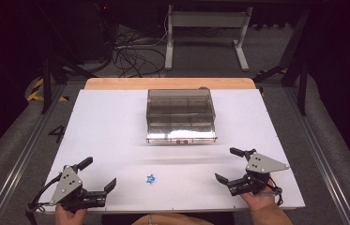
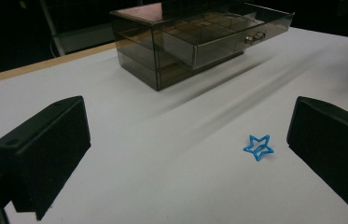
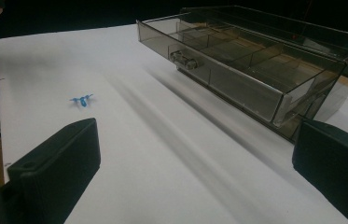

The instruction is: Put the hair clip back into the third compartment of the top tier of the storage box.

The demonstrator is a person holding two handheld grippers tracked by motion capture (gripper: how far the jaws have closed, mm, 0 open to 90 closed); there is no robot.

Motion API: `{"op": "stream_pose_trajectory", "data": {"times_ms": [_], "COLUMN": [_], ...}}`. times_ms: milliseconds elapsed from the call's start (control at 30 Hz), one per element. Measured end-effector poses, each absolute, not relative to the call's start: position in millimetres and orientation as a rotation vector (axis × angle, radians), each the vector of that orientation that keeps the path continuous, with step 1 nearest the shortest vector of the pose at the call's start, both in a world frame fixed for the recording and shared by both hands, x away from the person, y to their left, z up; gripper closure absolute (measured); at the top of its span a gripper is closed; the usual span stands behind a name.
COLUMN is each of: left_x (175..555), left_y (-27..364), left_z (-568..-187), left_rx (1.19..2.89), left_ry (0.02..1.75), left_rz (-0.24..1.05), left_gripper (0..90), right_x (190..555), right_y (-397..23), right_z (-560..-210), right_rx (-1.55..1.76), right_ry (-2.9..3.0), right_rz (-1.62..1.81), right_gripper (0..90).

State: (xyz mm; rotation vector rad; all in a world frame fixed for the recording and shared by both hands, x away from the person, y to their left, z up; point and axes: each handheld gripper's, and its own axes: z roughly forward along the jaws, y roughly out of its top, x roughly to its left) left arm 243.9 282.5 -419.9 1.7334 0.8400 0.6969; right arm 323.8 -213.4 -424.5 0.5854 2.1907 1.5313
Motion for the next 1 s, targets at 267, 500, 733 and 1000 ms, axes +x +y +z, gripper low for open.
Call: {"op": "stream_pose_trajectory", "data": {"times_ms": [267, 500, 733, 1000], "left_x": [243.5, 245.0, 242.3, 241.6], "left_y": [281.1, 277.8, 280.0, 279.1], "left_z": [-418.6, -419.1, -417.7, -417.3], "left_rx": [1.726, 1.734, 1.730, 1.741], "left_ry": [0.816, 0.831, 0.811, 0.805], "left_rz": [0.686, 0.682, 0.665, 0.680], "left_gripper": [0.4, 0.5, 0.4, 0.5], "right_x": [323.6, 323.7, 324.2, 324.3], "right_y": [-213.0, -212.8, -211.6, -210.2], "right_z": [-424.3, -424.4, -424.4, -423.8], "right_rx": [0.590, 0.594, 0.595, 0.593], "right_ry": [2.192, 2.194, 2.203, 2.207], "right_rz": [1.535, 1.537, 1.533, 1.542], "right_gripper": [1.5, 1.6, 1.9, 2.1]}}
